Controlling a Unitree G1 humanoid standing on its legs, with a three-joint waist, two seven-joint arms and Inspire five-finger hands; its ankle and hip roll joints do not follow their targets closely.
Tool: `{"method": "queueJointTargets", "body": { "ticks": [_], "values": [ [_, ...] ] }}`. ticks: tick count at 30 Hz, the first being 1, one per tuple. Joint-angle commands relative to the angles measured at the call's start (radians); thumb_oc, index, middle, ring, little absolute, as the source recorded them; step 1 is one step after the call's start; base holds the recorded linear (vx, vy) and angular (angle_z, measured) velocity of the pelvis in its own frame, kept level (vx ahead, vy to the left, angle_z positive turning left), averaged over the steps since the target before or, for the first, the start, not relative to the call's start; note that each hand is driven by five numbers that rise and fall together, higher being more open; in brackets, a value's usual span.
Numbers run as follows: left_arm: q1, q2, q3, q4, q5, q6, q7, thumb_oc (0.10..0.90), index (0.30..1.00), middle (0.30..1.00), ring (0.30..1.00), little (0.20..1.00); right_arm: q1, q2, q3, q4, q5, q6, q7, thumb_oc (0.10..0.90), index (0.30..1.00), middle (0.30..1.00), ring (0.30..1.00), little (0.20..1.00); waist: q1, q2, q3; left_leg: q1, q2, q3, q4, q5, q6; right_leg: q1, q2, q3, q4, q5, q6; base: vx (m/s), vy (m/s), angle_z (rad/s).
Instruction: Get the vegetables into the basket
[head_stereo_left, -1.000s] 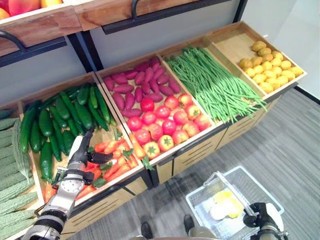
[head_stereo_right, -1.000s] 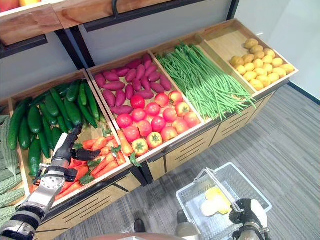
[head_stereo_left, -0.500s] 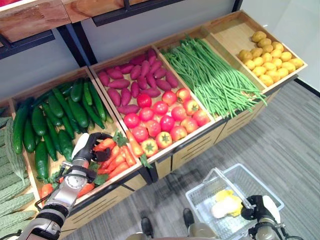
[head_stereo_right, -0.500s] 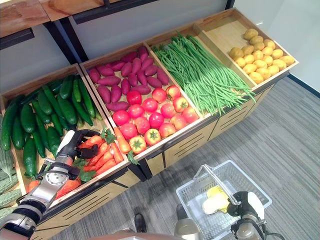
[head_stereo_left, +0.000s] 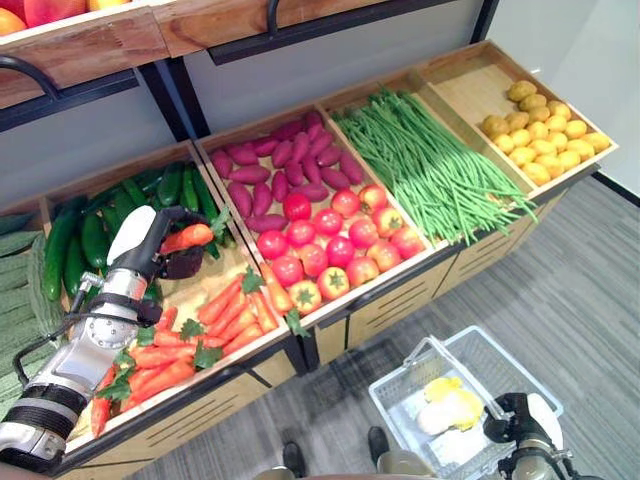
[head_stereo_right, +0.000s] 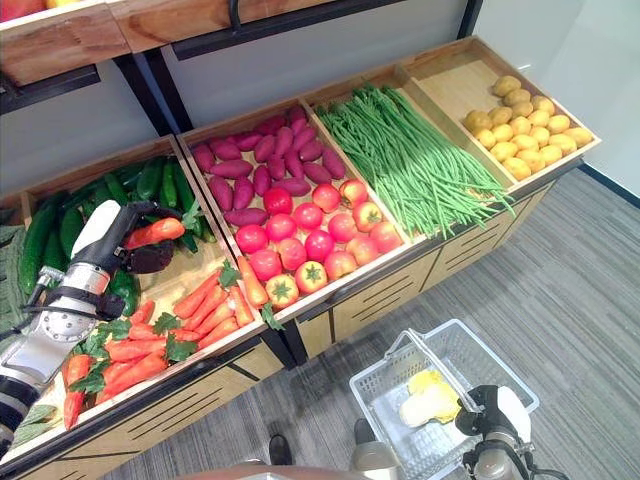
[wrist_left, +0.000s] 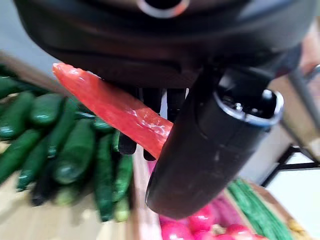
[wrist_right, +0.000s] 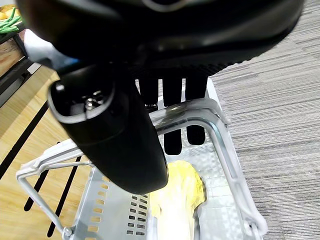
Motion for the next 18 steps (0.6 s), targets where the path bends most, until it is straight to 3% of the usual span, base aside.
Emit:
{"method": "queueJointTargets", "body": {
  "ticks": [1, 11, 17, 18],
  "values": [
    [-0.082, 0.062, 0.044, -0.08, -0.038, -0.105, -0.002, 0.4, 0.3, 0.3, 0.3, 0.3, -0.025, -0.067, -0.024, -0.039, 0.027, -0.062, -0.067, 0.4, 0.3, 0.3, 0.3, 0.3, -0.002, -0.045, -0.098, 0.027, 0.068, -0.012, 0.003, -0.039, -0.065, -0.074, -0.118, -0.011, -0.001, 0.072, 0.104, 0.0, 0.0, 0.0],
    [-0.045, 0.049, 0.036, -0.228, -0.122, -0.135, -0.067, 0.4, 0.3, 0.3, 0.3, 0.3, -0.026, -0.058, -0.035, -0.022, 0.033, -0.059, -0.071, 0.4, 0.3, 0.3, 0.3, 0.3, 0.0, -0.049, -0.1, 0.066, 0.06, -0.006, 0.003, -0.05, -0.05, -0.048, -0.124, -0.01, 0.014, 0.051, 0.104, 0.02, 0.017, 0.0],
    [-0.117, 0.074, -0.029, -0.273, -0.148, -0.149, -0.085, 0.4, 0.3, 0.3, 0.3, 0.3, -0.029, -0.061, -0.041, -0.027, 0.029, -0.052, -0.067, 0.4, 0.3, 0.3, 0.3, 0.3, -0.002, -0.079, -0.073, 0.027, 0.042, 0.014, 0.104, -0.094, -0.022, -0.108, -0.133, 0.043, 0.121, 0.043, 0.12, -0.03, 0.101, -0.09],
    [-0.151, 0.073, -0.057, -0.283, -0.154, -0.153, -0.085, 0.4, 0.3, 0.3, 0.3, 0.3, -0.027, -0.064, -0.047, -0.023, 0.031, -0.048, -0.071, 0.4, 0.3, 0.3, 0.3, 0.3, -0.017, -0.085, -0.067, 0.031, 0.029, 0.025, 0.097, -0.097, -0.01, -0.134, -0.139, 0.068, 0.147, 0.077, 0.141, -0.04, 0.106, -0.18]
  ]
}}
